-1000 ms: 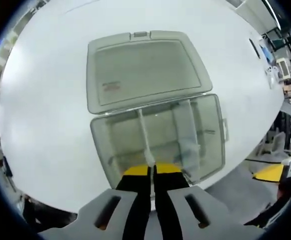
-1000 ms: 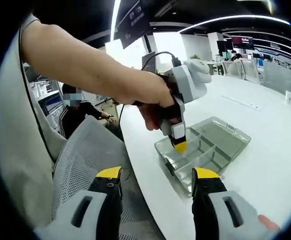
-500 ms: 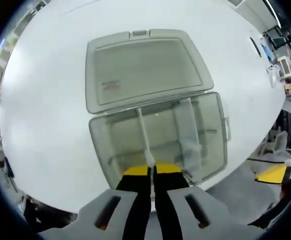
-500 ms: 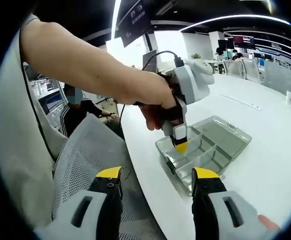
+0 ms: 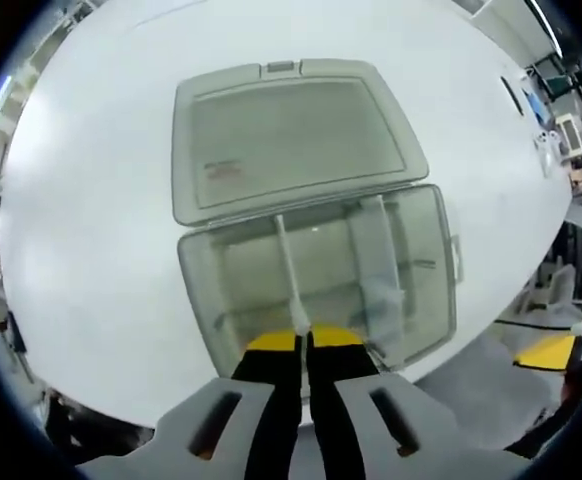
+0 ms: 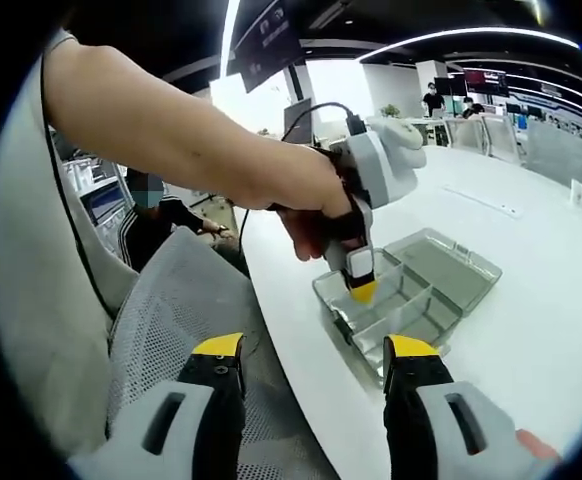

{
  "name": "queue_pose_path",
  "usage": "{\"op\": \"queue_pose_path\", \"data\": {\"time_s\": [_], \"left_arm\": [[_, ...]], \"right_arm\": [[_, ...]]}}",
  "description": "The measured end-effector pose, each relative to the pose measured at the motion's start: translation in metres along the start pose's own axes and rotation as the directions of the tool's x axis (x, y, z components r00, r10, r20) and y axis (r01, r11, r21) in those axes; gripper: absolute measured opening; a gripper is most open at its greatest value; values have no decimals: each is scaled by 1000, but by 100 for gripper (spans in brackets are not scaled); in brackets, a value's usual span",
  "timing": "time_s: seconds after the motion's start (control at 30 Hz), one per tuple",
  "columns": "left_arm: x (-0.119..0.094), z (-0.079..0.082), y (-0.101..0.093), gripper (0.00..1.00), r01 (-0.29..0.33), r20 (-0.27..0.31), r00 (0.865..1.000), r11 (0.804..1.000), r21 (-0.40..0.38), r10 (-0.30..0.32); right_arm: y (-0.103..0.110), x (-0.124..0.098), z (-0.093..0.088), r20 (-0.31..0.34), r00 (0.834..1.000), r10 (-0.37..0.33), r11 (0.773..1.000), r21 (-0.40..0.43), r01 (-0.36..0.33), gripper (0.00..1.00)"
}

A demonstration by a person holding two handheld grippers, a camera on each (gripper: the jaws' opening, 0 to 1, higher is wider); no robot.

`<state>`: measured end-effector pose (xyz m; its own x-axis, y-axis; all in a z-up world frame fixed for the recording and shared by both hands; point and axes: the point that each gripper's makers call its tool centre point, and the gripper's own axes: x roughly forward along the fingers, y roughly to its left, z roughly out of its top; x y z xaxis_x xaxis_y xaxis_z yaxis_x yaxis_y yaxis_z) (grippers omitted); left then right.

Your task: Insert the divider into the dual guide fixture by aligning both edges with the guide slots and pushing it downward to the bottom, including one-sided entry, uneven engagement, binding, and posture correction.

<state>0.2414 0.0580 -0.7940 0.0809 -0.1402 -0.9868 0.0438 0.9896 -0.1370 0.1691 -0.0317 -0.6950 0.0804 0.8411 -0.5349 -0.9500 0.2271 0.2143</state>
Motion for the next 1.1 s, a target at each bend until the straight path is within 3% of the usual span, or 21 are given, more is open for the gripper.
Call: {"op": "queue_pose_path", "data": {"time_s": [1.1], "left_arm": [[3, 0, 0, 0, -16, -9, 1000, 1000, 1, 16]], "right_arm": [[4, 0, 0, -9, 1000, -18, 1000, 9, 18, 53]]}}
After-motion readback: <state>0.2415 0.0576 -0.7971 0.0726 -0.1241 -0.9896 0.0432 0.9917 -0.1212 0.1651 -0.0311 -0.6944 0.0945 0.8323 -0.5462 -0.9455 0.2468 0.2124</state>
